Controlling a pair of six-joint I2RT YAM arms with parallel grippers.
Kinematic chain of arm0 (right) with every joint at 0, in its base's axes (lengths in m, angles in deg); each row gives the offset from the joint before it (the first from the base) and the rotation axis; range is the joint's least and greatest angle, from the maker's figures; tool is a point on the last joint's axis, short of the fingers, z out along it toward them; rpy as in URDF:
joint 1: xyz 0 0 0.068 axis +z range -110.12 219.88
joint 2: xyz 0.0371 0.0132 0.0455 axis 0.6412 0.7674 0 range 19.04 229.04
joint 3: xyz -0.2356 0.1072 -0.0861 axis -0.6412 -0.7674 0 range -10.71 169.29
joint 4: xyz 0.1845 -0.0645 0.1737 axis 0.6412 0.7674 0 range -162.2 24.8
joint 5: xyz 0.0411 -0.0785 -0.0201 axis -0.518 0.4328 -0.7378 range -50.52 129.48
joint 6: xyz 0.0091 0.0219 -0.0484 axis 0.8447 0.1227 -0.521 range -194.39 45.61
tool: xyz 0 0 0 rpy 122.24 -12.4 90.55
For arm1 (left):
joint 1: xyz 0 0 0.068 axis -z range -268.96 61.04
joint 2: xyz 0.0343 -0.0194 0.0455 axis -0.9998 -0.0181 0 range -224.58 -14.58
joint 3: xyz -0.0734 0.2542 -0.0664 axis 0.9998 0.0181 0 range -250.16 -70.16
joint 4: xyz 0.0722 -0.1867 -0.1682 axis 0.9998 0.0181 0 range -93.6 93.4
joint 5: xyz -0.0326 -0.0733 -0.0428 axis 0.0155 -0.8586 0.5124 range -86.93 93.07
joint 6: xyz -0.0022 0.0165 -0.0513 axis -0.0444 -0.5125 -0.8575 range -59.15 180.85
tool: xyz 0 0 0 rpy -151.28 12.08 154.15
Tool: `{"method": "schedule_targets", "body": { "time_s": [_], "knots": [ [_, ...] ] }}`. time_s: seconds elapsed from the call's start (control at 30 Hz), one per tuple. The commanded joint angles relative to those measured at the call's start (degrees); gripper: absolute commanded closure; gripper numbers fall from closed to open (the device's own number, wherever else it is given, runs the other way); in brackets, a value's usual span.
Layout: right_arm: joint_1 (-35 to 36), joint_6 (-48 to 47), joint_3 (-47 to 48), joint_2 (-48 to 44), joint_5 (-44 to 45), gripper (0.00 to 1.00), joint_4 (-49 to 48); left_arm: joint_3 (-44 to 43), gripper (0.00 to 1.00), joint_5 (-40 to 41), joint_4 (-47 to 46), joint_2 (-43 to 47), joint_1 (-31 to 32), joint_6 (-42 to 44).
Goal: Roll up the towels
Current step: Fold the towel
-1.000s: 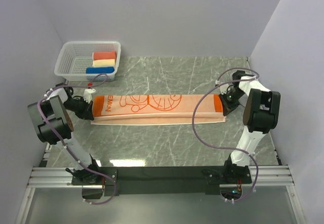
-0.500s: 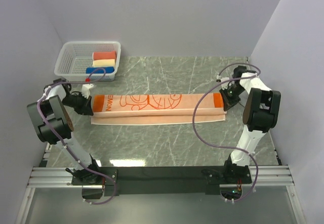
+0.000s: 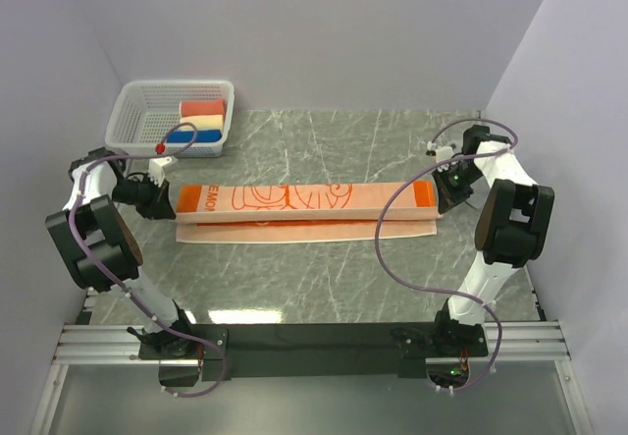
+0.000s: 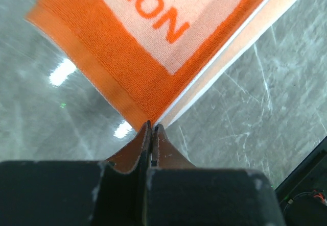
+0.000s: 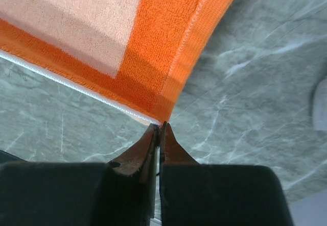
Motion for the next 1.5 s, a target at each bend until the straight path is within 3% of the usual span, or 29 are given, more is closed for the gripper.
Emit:
{"method": "schedule_targets", "body": {
  "time_s": [0.0, 0.23, 0.4, 0.43, 0.53, 0.67, 0.83, 0.97, 1.1, 1.13, 1.27, 1.47],
  "knots": [
    [-1.2, -1.5, -1.3, -0.3, 2.6, 1.00, -0.9, 3.1, 0.99, 2.9, -3.3, 0.8, -1.2, 1.9],
    [0.3, -1.2, -2.5, 1.6, 1.9, 1.00, -1.0, 5.9, 0.99, 4.7, -7.5, -2.0, -1.0, 1.2],
    [-0.6, -3.7, -2.9, -1.8, 1.3, 0.73, 1.1, 6.0, 0.84, 4.5, -4.6, -0.5, -1.4, 3.9],
    [-0.7, -4.7, -2.4, -2.9, 0.8, 0.61, 2.7, 5.7, 0.78, 4.2, -3.7, -0.3, -1.5, 4.5],
    [-1.3, -5.9, 0.0, -5.6, -0.2, 0.50, 6.2, 4.0, 0.61, 1.9, 0.3, 1.5, -1.9, 6.0],
    [-1.5, -5.7, 5.1, -6.9, -3.0, 0.50, 10.1, 3.7, 0.54, -1.3, 0.3, 6.7, -2.2, 5.9],
    [1.9, 0.0, 7.9, -4.7, -4.4, 0.55, 8.0, 2.5, 0.53, -4.7, -2.5, 8.1, -0.4, -1.5],
    [6.0, 5.9, 6.8, -1.6, -4.1, 0.58, 2.7, 6.5, 0.53, -3.1, -15.1, 9.6, 4.2, -13.2],
    [7.0, 14.7, 10.4, 4.6, -4.3, 0.65, -3.2, 7.2, 0.57, -1.9, -26.9, 7.8, 6.3, -29.1],
    [7.0, 15.8, 11.2, 5.5, -4.6, 0.71, -3.7, 6.9, 0.58, -2.5, -28.6, 7.1, 6.3, -31.5],
    [6.8, 20.9, 13.3, 8.9, -3.6, 0.80, -7.3, 5.9, 0.69, -1.7, -36.4, 1.4, 6.8, -43.5],
    [5.7, 23.2, 13.4, 13.3, 0.0, 0.85, -9.4, 8.0, 0.78, 0.7, -39.1, -3.1, 6.7, -45.0]
  ]
}}
